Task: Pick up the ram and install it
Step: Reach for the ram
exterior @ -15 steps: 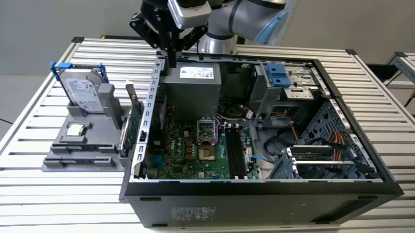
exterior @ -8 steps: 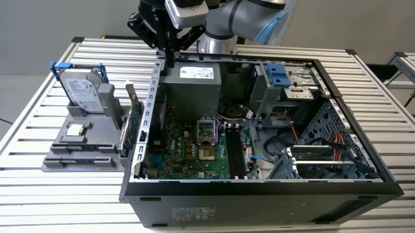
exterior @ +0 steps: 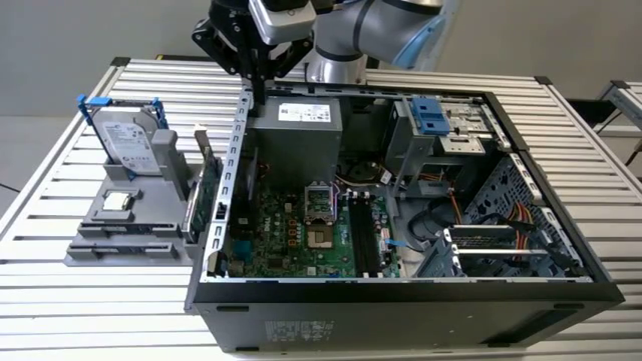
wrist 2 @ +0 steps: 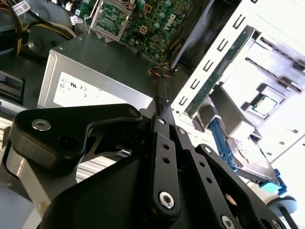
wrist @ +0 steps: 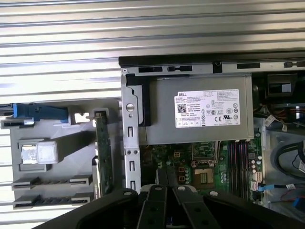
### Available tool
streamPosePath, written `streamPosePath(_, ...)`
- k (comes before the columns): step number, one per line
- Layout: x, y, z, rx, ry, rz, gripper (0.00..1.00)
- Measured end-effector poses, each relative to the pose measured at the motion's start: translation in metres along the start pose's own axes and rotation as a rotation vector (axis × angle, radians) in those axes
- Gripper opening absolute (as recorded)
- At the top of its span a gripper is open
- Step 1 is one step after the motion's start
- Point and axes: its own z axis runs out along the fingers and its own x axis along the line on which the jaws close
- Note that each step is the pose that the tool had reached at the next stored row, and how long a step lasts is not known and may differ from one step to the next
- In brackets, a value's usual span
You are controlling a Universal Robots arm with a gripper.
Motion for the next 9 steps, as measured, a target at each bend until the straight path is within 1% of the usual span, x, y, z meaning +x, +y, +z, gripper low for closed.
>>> streamPosePath(9, 0.0088, -0.0006, -0.0002, 0.0000, 0.0002, 0.000, 0.00)
